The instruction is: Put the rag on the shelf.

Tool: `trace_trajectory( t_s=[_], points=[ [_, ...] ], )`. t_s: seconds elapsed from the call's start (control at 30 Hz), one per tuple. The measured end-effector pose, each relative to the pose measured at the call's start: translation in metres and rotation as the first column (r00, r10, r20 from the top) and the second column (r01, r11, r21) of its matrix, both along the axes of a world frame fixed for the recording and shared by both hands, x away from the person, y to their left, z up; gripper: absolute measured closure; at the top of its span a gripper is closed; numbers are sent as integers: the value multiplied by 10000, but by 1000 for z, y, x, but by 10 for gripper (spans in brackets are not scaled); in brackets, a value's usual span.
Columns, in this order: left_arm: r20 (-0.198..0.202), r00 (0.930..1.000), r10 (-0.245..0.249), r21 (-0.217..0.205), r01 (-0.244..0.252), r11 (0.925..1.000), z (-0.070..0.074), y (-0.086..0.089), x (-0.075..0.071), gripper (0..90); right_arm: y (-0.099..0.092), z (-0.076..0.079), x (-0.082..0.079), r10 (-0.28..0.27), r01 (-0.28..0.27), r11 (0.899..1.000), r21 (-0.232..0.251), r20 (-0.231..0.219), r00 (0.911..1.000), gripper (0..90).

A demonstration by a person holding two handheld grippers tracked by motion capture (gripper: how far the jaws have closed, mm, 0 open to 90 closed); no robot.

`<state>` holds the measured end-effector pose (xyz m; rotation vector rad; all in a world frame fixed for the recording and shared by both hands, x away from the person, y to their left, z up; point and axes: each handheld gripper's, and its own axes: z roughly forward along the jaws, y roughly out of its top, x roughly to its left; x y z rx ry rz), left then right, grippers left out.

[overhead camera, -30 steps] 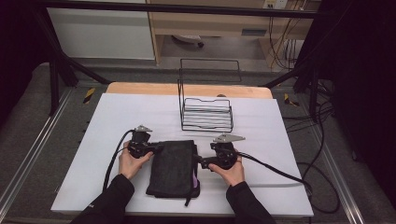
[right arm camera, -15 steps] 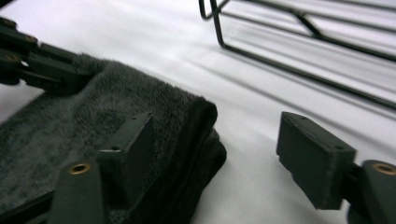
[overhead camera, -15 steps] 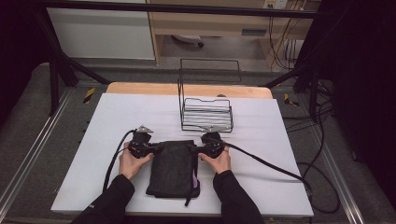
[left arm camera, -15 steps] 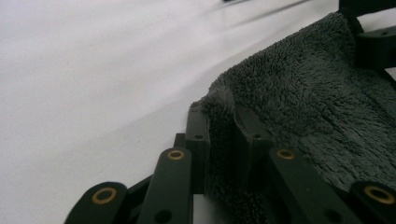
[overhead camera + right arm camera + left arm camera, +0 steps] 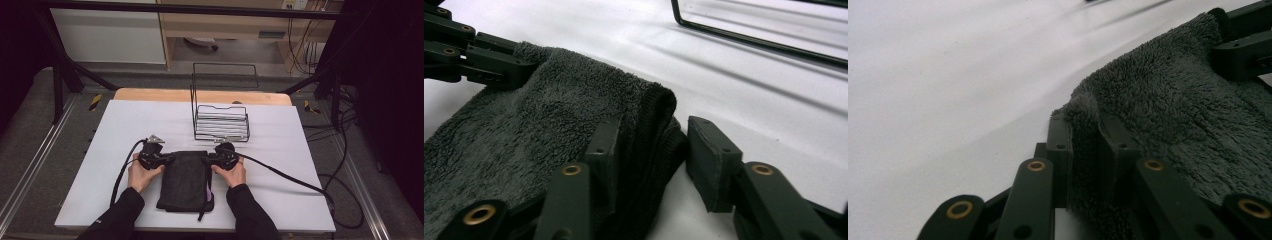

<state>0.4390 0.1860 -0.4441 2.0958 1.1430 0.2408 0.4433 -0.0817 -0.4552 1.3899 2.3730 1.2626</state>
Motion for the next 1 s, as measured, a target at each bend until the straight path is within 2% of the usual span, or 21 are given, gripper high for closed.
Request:
trace_trajectory(
  t_s=[0.2, 0.43, 0.57, 0.77, 1.0],
  points=[
    [-3, 10000, 34, -31, -34, 10000, 0, 0, 0, 782, 1, 0, 0, 91, -76, 9994, 329, -478, 9988, 724],
    [-136, 9999, 97, -262, -100, 9996, 2, 3, 0, 812, 0, 1, 1, 59, -20, 9985, 539, -738, 9973, 776],
    [-80, 9999, 111, -580, -115, 9983, 6, 7, -2, 816, 0, 3, -1, 47, -14, 9984, 570, -578, 9983, 782],
    [387, 9992, 87, -975, -49, 9952, 15, 11, -9, 817, -1, 10, -6, 33, -18, 9974, 723, -199, 9998, 785],
    [954, 9953, -145, -1032, 243, 9944, 26, 15, -21, 816, -2, 20, -16, 5, -50, 9950, 994, 446, 9990, 786]
  ],
)
